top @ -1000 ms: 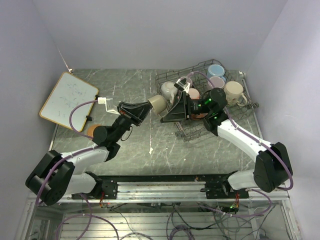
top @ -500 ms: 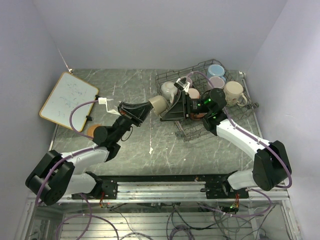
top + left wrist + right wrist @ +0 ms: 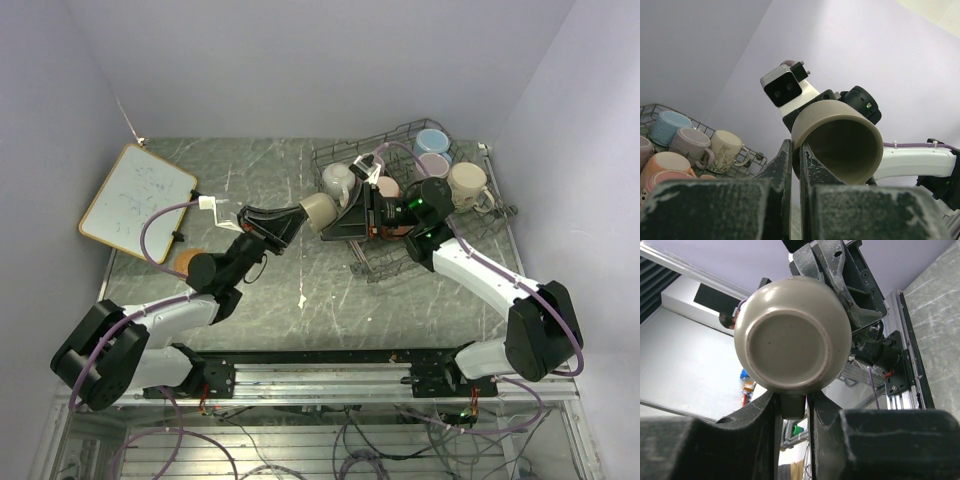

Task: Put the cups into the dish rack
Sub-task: Turn the cup upside down in the dish rack, then reset both arms

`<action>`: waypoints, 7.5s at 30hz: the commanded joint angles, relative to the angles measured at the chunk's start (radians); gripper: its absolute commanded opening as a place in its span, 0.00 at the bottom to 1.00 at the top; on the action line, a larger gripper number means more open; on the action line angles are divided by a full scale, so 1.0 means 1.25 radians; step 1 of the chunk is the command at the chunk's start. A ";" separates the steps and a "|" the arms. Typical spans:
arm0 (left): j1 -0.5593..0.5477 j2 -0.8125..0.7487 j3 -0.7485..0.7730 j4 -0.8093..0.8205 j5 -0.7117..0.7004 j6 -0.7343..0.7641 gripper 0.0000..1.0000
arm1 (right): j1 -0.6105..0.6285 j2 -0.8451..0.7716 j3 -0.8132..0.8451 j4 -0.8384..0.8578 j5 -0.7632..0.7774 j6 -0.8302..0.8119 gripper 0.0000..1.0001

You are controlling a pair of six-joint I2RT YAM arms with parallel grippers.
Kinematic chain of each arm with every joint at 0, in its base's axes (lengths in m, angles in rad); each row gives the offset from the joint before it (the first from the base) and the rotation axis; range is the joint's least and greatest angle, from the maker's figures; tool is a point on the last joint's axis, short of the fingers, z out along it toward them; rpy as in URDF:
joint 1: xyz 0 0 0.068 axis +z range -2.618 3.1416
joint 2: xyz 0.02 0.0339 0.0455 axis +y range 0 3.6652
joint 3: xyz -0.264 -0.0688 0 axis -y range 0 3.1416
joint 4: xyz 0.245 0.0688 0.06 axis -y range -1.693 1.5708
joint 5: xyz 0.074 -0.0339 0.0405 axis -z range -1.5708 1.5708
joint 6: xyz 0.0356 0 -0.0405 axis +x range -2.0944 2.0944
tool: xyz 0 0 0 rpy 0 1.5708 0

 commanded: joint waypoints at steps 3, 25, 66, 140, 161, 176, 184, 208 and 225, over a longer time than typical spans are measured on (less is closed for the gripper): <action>-0.004 -0.007 -0.008 0.132 0.013 0.025 0.07 | -0.004 -0.008 -0.014 -0.003 0.016 -0.020 0.15; -0.004 -0.157 -0.117 -0.035 -0.037 0.041 0.66 | -0.080 -0.068 -0.094 0.068 0.023 -0.066 0.00; 0.003 -0.563 -0.021 -1.117 -0.138 0.090 1.00 | -0.272 -0.138 0.253 -1.287 0.352 -1.785 0.00; 0.003 -0.617 -0.002 -1.203 -0.143 0.093 0.97 | -0.277 0.258 0.170 -1.143 0.525 -2.034 0.03; 0.004 -0.623 0.000 -1.203 -0.131 0.079 0.97 | -0.266 0.230 0.154 -1.114 0.519 -1.990 0.48; 0.003 -0.587 0.080 -1.299 -0.158 0.127 0.99 | -0.268 -0.090 0.070 -1.100 0.425 -1.880 0.53; 0.003 -0.544 0.179 -1.364 -0.173 0.172 1.00 | -0.270 -0.219 0.070 -1.042 0.417 -1.732 0.65; 0.003 -0.301 0.609 -1.457 -0.158 0.384 0.98 | -0.297 -0.213 0.322 -0.924 0.449 -1.283 1.00; 0.003 -0.114 1.032 -1.634 -0.146 0.468 0.98 | -0.298 -0.168 0.623 -1.084 0.530 -1.201 1.00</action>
